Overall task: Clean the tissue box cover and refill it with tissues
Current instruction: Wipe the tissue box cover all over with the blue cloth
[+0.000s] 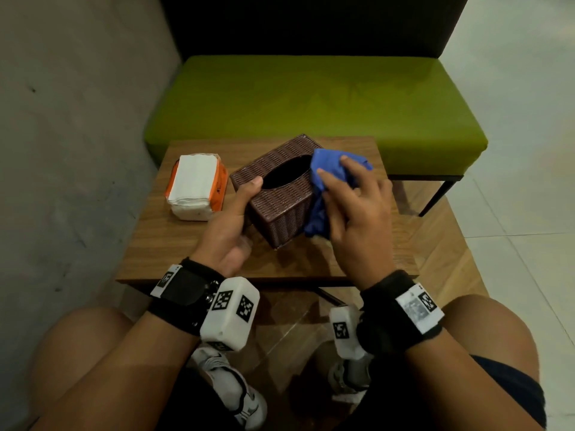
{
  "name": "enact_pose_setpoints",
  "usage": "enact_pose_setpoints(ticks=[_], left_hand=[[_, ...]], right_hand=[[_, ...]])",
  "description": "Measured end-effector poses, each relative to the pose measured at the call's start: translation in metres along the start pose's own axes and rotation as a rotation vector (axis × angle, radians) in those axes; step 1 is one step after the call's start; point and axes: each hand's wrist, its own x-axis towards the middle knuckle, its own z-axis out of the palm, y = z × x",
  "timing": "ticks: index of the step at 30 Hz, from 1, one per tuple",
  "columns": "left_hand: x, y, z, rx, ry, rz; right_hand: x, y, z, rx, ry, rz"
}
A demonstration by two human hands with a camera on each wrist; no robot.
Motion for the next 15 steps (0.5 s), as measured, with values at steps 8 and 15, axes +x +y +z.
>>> enact_pose_setpoints(ticks=[8, 15], left_hand=[[0.0, 0.003, -0.023, 0.019, -0.129, -0.062], [0.004, 0.003, -0.039, 0.104, -0.09, -0.004]], right_hand=[[-0.032, -0.047, 0.019, -0.038, -0.138, -0.197], [-0.012, -0.013, 0.006, -0.076, 0.006, -0.019]])
